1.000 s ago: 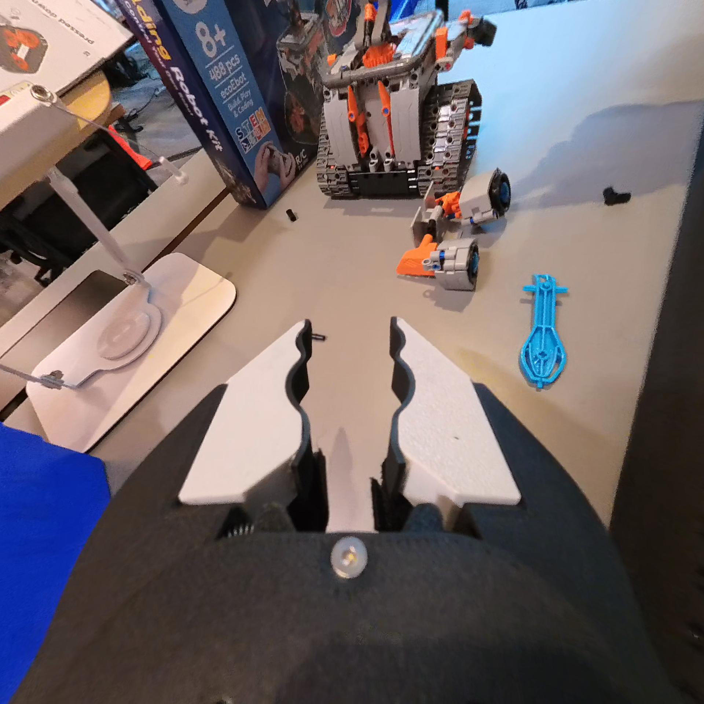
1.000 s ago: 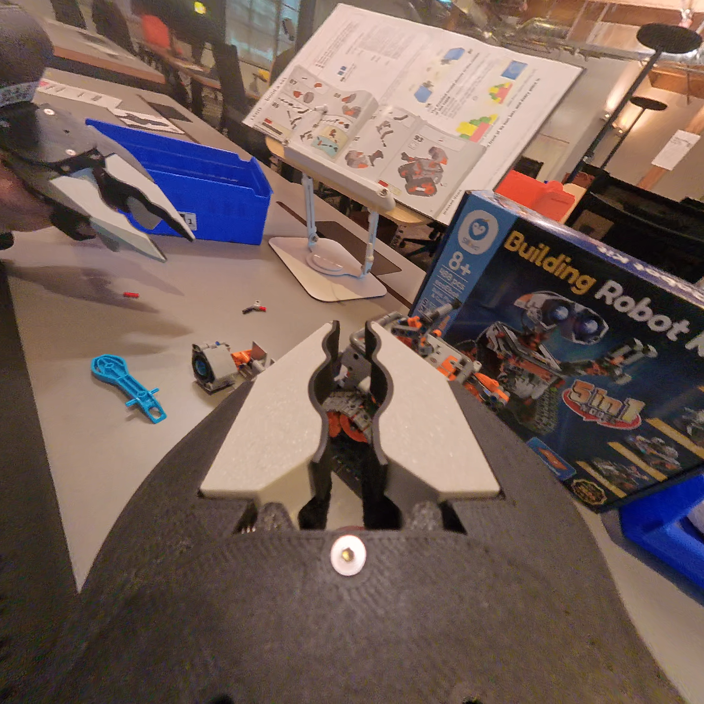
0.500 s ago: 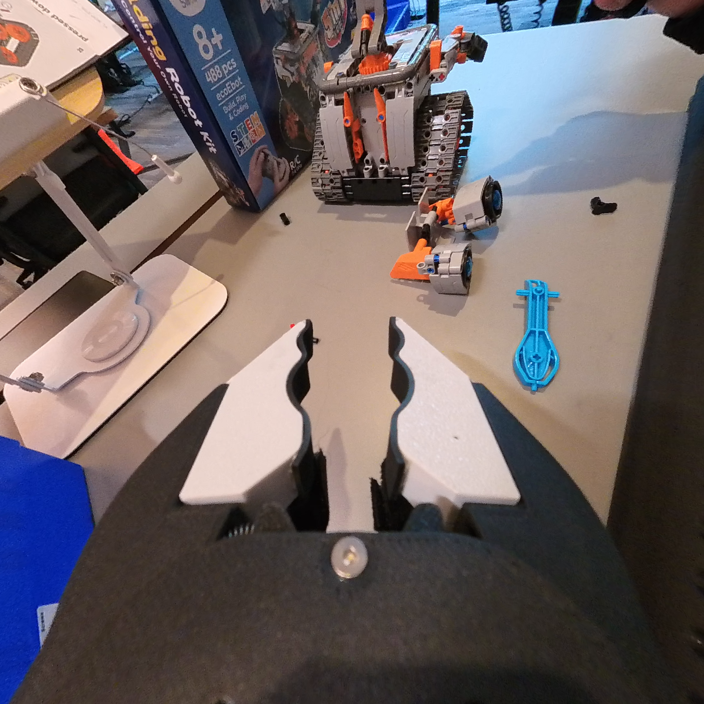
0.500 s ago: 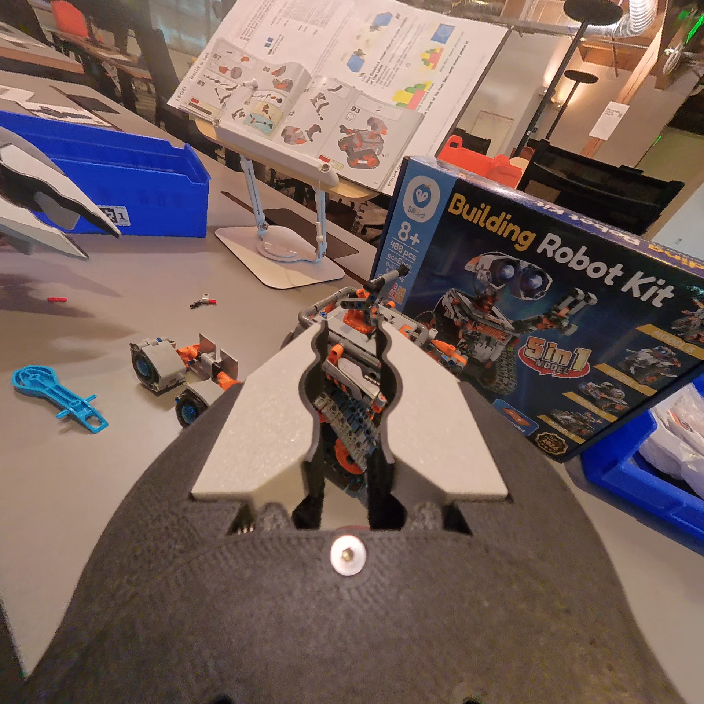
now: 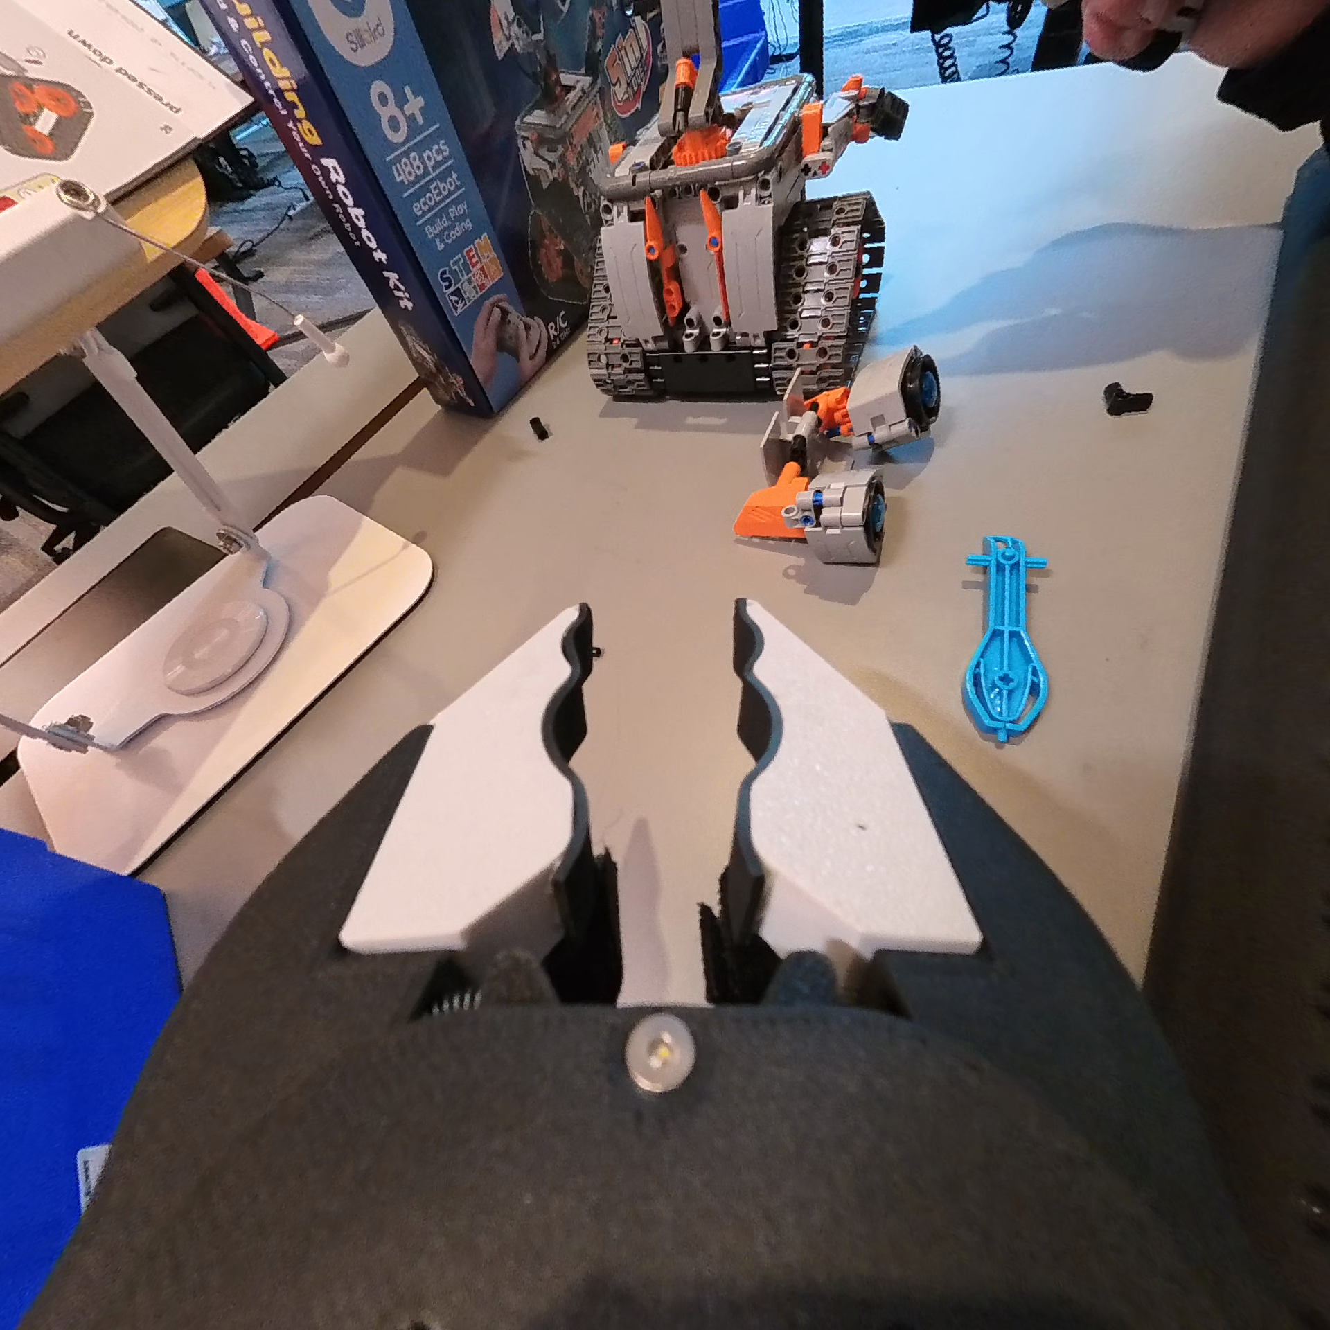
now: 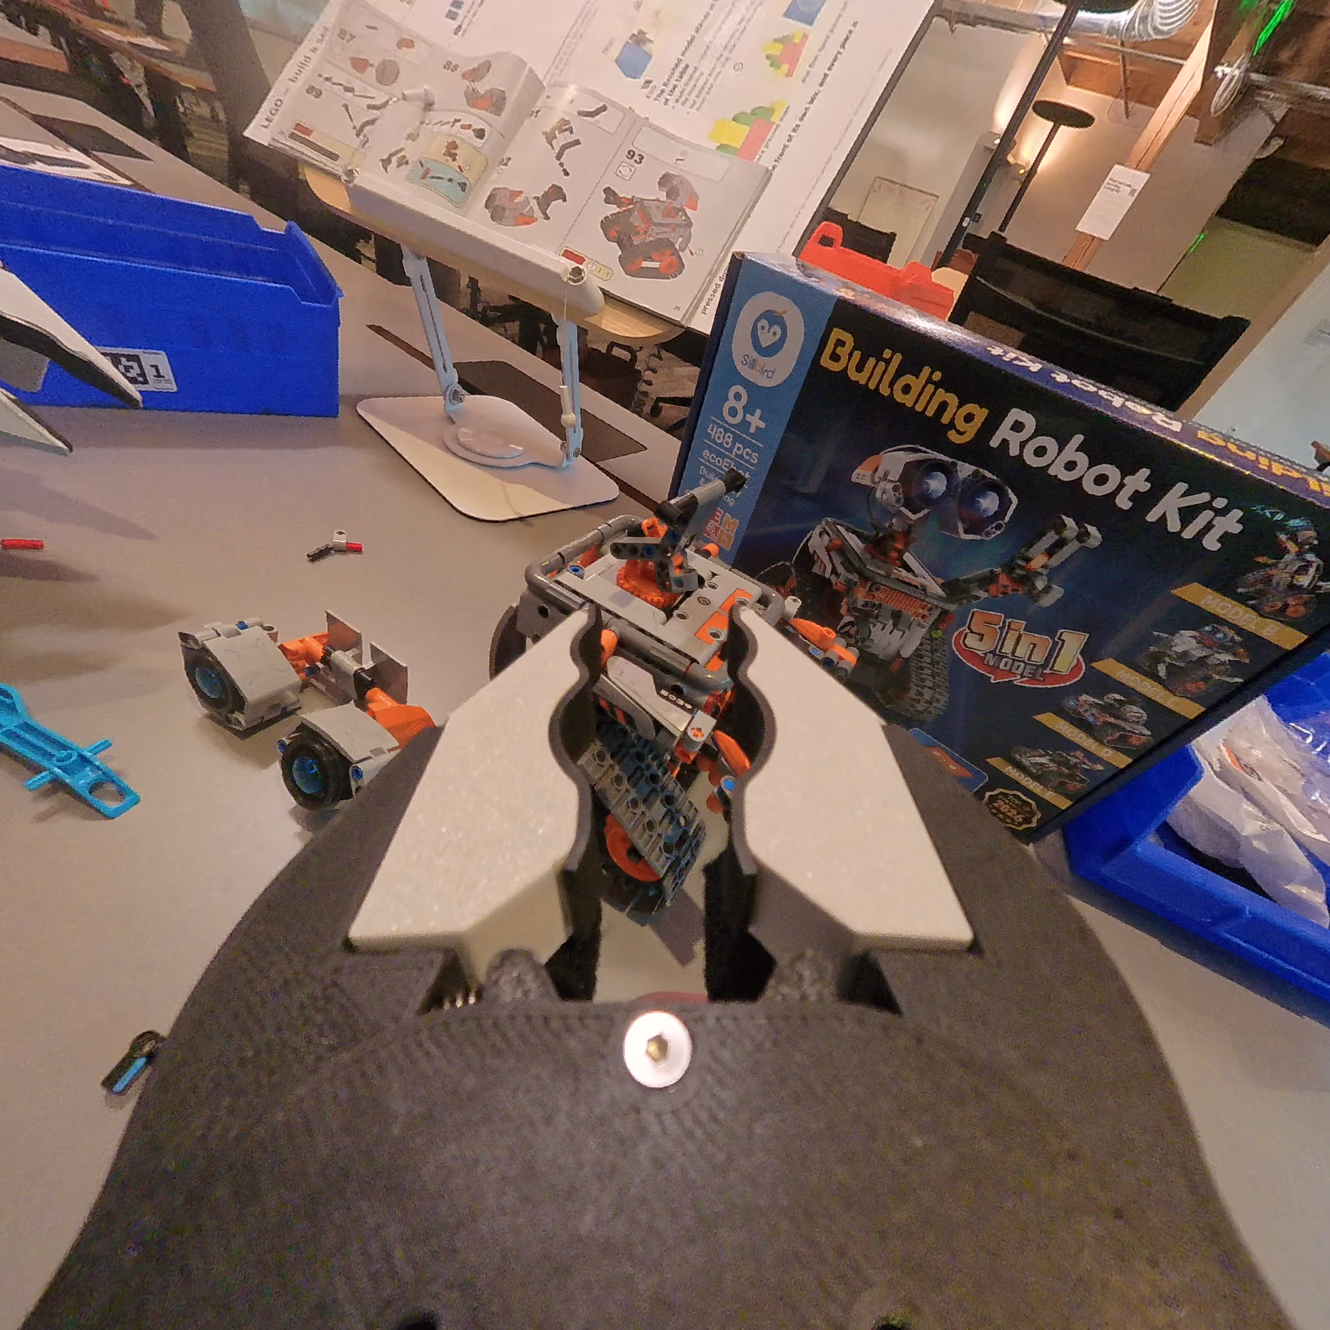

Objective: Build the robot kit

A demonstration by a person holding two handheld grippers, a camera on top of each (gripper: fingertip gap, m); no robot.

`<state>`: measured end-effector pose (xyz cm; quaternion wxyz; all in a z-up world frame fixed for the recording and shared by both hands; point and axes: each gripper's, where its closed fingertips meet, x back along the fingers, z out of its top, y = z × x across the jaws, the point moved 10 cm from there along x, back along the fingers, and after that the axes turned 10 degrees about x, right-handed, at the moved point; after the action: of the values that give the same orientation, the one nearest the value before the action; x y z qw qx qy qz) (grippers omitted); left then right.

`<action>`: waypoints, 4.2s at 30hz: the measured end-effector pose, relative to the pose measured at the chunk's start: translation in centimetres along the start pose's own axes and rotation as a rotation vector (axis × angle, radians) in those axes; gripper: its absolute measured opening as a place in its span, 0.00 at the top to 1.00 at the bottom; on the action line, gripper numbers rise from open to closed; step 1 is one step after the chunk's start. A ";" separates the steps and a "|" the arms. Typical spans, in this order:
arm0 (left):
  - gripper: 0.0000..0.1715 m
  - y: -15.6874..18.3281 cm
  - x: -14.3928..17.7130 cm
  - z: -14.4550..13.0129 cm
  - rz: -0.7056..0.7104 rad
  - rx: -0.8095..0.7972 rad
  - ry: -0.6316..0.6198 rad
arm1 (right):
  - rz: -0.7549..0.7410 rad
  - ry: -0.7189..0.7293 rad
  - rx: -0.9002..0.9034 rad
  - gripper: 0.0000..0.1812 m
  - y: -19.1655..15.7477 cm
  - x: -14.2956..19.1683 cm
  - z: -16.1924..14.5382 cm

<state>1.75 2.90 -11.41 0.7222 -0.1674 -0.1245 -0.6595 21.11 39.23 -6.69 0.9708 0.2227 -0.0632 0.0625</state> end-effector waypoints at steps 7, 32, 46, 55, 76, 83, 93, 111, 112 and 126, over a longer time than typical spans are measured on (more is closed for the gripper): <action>0.78 0.1 0.1 0.1 0.004 -0.008 0.003 | 0.010 -0.034 -0.019 0.77 0.2 -0.4 -0.7; 0.78 -0.2 0.3 -0.1 0.020 -0.004 0.002 | 0.037 -0.095 -0.030 0.75 -0.1 -1.7 -1.9; 0.78 -0.3 0.2 -0.3 0.022 0.000 -0.007 | 0.035 -0.103 -0.030 0.75 -0.1 -1.7 -2.0; 0.79 -0.3 0.2 -0.3 0.022 0.002 -0.006 | 0.030 -0.104 -0.032 0.75 0.0 -1.6 -2.1; 0.79 -0.3 0.2 -0.3 0.022 0.007 -0.003 | 0.016 -0.094 -0.040 0.74 0.3 -1.4 -2.2; 0.79 -0.5 0.1 -0.4 0.027 0.018 -0.009 | 0.023 -0.095 -0.042 0.74 0.2 -1.5 -2.3; 0.77 0.2 -0.6 -0.4 -0.062 0.040 -0.017 | 0.347 0.006 0.136 0.81 -3.8 -1.2 -0.5; 0.70 3.9 -9.8 1.7 -0.252 -0.119 -0.292 | 0.597 -0.319 0.112 0.74 -9.1 -6.3 -3.9; 0.70 3.9 -10.1 1.5 -0.251 -0.120 -0.297 | 0.606 -0.329 0.120 0.75 -9.2 -6.4 -4.1; 0.77 3.9 -10.1 0.4 -0.242 -0.119 -0.253 | 0.630 -0.309 0.126 0.81 -9.8 -6.7 -4.0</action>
<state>4.65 12.54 -15.39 0.6050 -0.2752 -0.1946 -0.7213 16.36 31.63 -15.45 0.8672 0.2584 -0.2710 0.3283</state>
